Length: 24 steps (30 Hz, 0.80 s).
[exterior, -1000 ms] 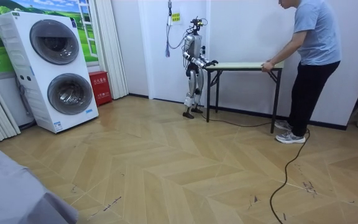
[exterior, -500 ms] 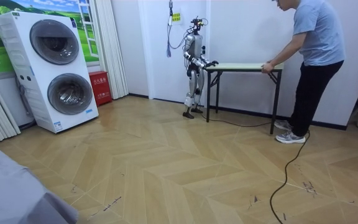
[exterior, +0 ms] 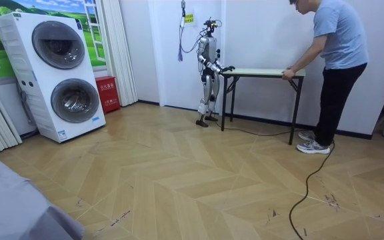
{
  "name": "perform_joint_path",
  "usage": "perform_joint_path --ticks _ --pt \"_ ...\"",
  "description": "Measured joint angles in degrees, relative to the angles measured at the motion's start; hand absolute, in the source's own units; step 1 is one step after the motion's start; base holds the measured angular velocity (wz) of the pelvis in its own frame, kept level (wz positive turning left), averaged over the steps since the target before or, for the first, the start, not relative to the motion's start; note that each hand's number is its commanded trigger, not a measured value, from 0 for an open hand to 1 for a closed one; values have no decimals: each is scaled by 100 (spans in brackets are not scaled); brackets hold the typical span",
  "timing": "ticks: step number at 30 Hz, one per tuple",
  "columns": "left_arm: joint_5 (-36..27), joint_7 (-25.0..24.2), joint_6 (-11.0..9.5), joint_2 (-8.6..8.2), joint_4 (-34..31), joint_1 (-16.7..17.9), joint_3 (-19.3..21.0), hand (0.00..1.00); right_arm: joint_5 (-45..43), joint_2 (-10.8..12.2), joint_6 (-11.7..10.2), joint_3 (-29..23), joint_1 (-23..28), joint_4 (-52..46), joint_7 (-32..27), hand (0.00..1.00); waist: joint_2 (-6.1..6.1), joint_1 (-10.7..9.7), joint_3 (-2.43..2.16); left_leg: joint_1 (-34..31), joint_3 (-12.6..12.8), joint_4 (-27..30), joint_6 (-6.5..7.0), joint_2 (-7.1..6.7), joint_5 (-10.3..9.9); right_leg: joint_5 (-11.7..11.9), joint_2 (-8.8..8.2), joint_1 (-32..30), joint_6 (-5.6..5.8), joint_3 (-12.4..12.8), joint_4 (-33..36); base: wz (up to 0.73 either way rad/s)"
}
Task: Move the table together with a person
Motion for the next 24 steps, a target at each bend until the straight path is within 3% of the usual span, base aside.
perform_joint_path --ticks 2,3,4,5,9,12,15,21,24 --pt "1 -114 111 -9 153 -33 82 100 -39 0 56 -38 30 51 39 100 20 -2 -5 82 5 -34 0 -4 0 1 4 67 0 86 -32 -4" --pt "1 -178 137 -11 286 -29 104 66 -83 5 95 -64 42 92 53 57 34 -2 -5 136 13 -55 1 -11 -1 2 9 125 -1 131 -75 0" --pt "1 -279 158 -15 434 -59 121 21 -129 18 106 -85 40 154 81 0 52 -1 -2 161 13 -79 1 -11 -1 2 12 146 -1 117 -75 0" --pt "1 -322 168 -16 488 -77 132 0 -142 25 109 -90 34 183 98 0 63 -1 -8 169 12 -82 1 -9 -2 2 15 144 -1 119 -76 0" --pt "406 -632 252 -8 709 -113 282 0 -194 35 245 -254 -28 501 678 0 110 -2 -24 164 1 -94 0 -7 -2 2 19 138 -1 119 -82 0" --pt "980 -767 253 67 801 -119 333 0 -339 -73 258 -268 -111 945 1314 0 149 -41 -30 151 -6 -92 0 -13 -1 2 18 156 -1 116 -81 0" --pt "1308 -873 254 98 871 -91 415 0 -482 -199 319 -265 -104 1330 1549 0 194 -134 -21 151 16 -81 -5 -12 3 0 18 143 2 116 -83 0" --pt "1451 -981 257 193 1017 -125 486 0 -472 -260 497 -291 -149 1636 1814 0 55 -135 -21 163 26 -83 -26 9 16 -2 34 133 5 116 -84 0" --pt "1644 -884 377 293 1244 -85 438 0 -425 -256 540 -285 -147 1674 1883 0 -14 -142 9 167 35 -79 -26 9 15 -2 31 135 4 114 -86 0"
